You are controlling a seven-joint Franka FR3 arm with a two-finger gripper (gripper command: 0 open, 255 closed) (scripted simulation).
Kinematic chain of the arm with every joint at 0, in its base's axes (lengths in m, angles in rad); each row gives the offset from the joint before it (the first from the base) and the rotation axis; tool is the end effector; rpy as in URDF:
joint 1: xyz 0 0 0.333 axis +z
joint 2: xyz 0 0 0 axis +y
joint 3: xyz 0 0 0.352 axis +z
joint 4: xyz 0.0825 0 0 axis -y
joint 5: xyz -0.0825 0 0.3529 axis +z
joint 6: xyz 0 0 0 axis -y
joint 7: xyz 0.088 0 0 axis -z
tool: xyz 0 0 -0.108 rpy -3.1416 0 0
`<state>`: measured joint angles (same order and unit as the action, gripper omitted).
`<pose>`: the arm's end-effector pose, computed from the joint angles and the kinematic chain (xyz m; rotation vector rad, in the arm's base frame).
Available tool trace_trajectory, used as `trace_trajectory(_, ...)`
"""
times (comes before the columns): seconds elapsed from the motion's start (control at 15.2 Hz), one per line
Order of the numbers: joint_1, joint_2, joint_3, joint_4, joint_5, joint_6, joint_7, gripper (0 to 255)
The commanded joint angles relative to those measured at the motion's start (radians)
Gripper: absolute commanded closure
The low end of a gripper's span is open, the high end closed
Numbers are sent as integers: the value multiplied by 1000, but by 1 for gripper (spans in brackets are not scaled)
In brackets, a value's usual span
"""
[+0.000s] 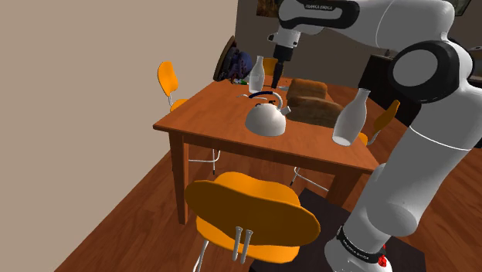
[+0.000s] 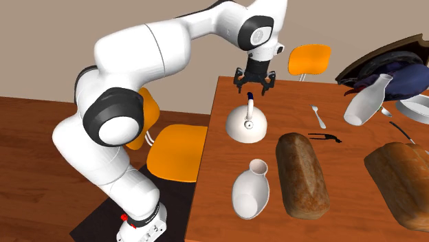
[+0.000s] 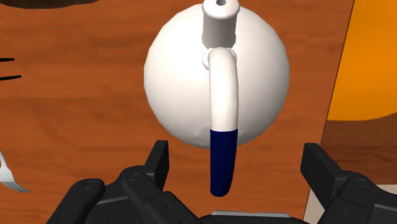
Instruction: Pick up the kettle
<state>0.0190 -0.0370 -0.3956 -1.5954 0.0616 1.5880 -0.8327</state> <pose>0.4781 -0.1870 0.6681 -3.0127 -0.6989 -0.1007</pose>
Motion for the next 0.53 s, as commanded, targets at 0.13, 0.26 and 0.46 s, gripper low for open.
trace_trajectory(0.13,-1,0,-2,-47,-1,46,-14,0)
trace_trajectory(0.26,-1,-6,-1,-81,-3,75,-14,0)
trace_trajectory(0.46,0,-10,0,-107,-4,97,-15,0)
